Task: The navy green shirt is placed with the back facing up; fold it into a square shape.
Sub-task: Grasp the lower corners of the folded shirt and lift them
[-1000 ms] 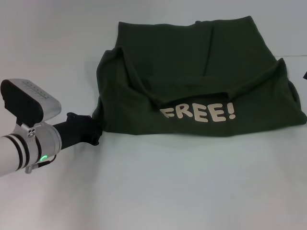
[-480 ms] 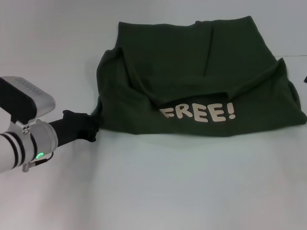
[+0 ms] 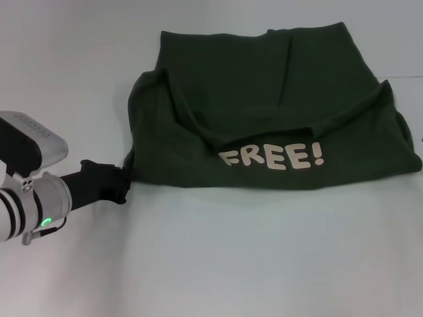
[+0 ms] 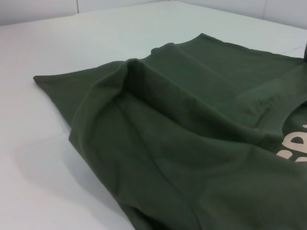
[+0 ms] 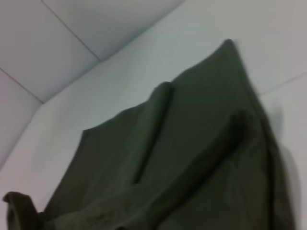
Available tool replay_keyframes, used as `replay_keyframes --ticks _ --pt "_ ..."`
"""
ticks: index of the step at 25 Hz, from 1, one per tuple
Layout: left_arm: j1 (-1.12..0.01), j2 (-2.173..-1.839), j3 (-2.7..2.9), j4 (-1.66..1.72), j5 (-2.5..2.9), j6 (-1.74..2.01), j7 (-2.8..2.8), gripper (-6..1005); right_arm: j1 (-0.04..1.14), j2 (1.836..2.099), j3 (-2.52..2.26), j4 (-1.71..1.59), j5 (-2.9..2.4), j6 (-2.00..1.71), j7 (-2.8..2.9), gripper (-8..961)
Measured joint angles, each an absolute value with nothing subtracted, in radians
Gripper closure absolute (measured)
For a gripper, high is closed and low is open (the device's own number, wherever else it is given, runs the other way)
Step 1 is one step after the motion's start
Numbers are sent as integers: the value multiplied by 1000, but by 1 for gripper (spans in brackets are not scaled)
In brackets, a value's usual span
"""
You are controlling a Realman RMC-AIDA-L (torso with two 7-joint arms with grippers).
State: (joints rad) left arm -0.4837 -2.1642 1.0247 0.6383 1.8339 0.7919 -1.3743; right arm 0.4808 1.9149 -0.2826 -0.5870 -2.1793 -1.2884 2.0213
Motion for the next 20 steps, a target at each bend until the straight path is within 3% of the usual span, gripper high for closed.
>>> replay_keyframes --ticks 8,20 --pt "-463 -2164 1012 669 1835 842 -1376 993 486 1910 -316 -609 -2228 -1265 2075 372" --pt "-460 -2166 1012 674 1829 845 -1380 992 500 1939 -421 -596 -2237 -1129 2096 377"
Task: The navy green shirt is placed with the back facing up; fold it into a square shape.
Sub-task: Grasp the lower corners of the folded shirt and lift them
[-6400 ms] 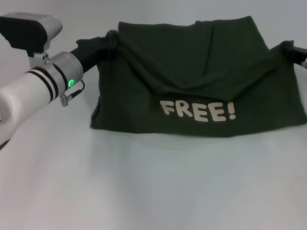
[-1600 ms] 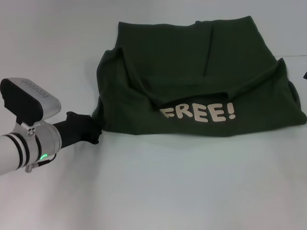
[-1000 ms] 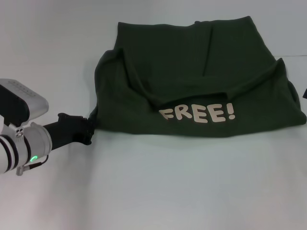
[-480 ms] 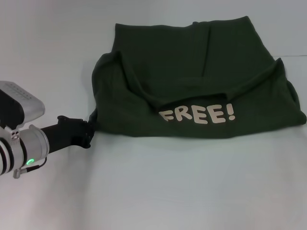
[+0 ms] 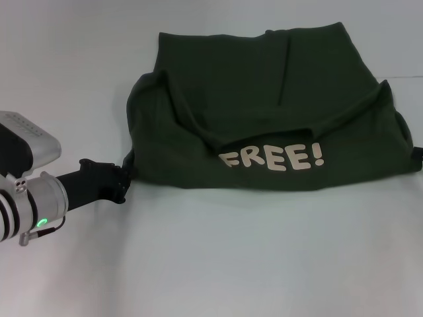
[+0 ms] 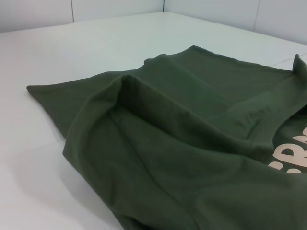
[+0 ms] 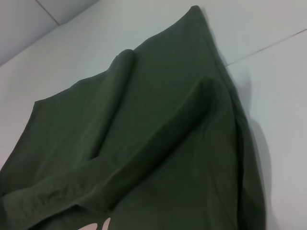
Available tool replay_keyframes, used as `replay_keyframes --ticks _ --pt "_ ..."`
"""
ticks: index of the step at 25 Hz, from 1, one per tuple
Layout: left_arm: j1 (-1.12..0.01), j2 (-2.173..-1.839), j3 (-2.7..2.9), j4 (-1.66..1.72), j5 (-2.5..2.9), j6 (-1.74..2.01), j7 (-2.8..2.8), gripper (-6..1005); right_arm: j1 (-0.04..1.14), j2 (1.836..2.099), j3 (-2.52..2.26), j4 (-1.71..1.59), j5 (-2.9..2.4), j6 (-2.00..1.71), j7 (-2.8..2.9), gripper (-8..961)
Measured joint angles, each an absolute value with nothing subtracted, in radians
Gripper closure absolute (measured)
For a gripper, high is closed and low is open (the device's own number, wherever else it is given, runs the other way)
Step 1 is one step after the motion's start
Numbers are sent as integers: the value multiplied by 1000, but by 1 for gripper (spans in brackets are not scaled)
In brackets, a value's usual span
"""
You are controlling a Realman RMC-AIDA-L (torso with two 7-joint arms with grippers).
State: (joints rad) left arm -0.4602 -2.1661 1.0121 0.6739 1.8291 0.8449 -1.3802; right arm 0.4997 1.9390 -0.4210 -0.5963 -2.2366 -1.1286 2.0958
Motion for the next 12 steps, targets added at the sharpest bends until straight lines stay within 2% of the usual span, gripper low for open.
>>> replay_keyframes --ticks 12 --pt "-460 -2166 1013 671 1828 845 -1381 992 518 1976 -427 -591 -2236 -1042 2066 383"
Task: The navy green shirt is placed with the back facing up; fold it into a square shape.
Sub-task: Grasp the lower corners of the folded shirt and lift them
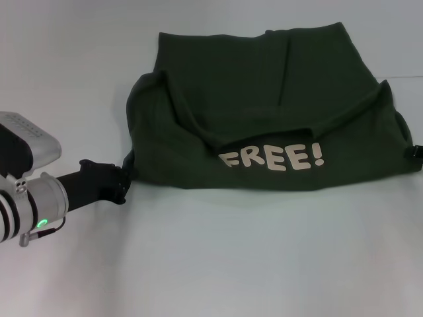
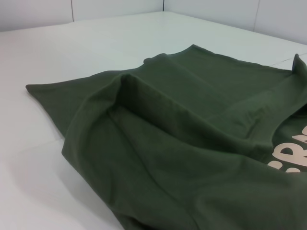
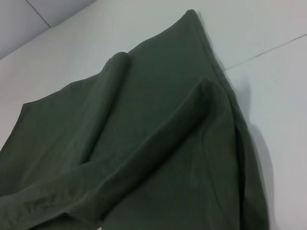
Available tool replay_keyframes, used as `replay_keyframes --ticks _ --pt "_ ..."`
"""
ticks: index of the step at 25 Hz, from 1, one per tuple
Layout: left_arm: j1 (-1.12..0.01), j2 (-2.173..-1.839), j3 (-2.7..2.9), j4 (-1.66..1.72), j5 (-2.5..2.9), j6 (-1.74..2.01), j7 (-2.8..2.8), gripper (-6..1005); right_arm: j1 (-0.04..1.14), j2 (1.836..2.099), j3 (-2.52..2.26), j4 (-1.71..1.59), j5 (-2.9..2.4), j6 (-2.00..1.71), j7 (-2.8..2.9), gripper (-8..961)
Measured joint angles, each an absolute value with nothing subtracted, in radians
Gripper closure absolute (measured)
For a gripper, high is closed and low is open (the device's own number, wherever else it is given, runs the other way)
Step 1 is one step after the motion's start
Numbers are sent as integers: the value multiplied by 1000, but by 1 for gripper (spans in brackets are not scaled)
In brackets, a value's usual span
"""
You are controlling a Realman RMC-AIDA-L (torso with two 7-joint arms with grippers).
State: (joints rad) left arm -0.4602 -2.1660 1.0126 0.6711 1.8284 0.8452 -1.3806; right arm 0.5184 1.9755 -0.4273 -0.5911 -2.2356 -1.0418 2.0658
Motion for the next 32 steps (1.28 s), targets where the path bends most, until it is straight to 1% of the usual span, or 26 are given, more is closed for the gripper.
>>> replay_keyframes --ticks 5,11,13,19,24,28,32 --pt "-460 -2166 1012 669 1828 845 -1381 992 540 1979 -454 -558 -2235 -996 2059 385" --pt "-460 -2166 1012 669 1828 845 -1381 993 540 1986 -466 -557 -2228 -994 2048 460" --pt "-460 -2166 1012 669 1828 845 -1381 993 534 1988 -460 -562 -2227 -999 2038 589" --pt "-459 -2166 1012 674 1827 845 -1387 993 511 1990 -449 -573 -2219 -1024 2028 808" --pt "-435 -2166 1011 701 1827 881 -1412 992 480 1981 -430 -584 -2177 -1080 1997 918" --pt "-398 -2165 1009 751 1834 942 -1453 992 458 1972 -427 -596 -2168 -1118 1992 916" --pt "-346 -2164 1008 812 1836 1025 -1496 992 425 1976 -417 -634 -2153 -1176 1972 914"
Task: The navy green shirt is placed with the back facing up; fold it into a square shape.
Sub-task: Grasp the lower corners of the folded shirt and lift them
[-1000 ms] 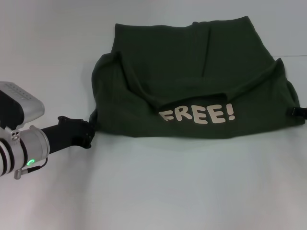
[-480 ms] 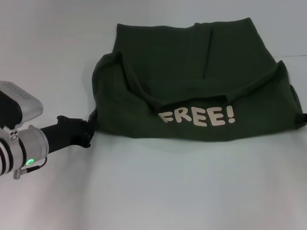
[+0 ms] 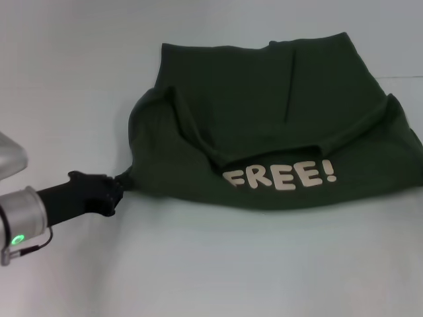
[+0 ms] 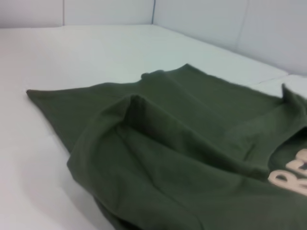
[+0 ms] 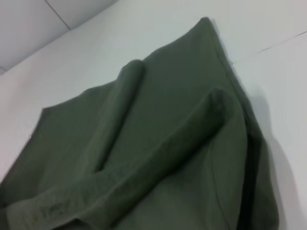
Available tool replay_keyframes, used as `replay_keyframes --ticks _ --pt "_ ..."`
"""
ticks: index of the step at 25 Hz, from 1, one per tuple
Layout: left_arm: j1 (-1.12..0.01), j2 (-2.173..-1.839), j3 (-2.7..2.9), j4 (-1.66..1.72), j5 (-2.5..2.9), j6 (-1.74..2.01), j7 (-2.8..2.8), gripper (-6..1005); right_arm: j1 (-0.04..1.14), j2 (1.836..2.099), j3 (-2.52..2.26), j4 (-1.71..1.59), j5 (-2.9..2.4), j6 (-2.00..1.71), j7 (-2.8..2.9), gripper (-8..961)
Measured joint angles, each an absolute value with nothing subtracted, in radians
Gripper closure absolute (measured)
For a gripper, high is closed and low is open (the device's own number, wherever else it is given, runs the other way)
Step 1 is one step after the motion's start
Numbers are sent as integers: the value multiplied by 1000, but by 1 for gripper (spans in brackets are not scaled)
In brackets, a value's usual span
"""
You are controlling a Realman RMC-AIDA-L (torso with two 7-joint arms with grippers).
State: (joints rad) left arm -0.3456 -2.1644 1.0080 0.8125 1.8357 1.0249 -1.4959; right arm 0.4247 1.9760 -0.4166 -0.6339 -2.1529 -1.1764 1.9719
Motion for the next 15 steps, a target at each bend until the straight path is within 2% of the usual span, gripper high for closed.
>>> replay_keyframes --ticks 4,15 --pt "-288 -2165 982 867 1836 1114 -1525 993 380 1978 -378 -659 -2132 -1278 1916 912" --pt "-188 -2166 782 877 1836 1513 -1525 992 254 1955 -242 -663 -2118 -1518 1762 906"
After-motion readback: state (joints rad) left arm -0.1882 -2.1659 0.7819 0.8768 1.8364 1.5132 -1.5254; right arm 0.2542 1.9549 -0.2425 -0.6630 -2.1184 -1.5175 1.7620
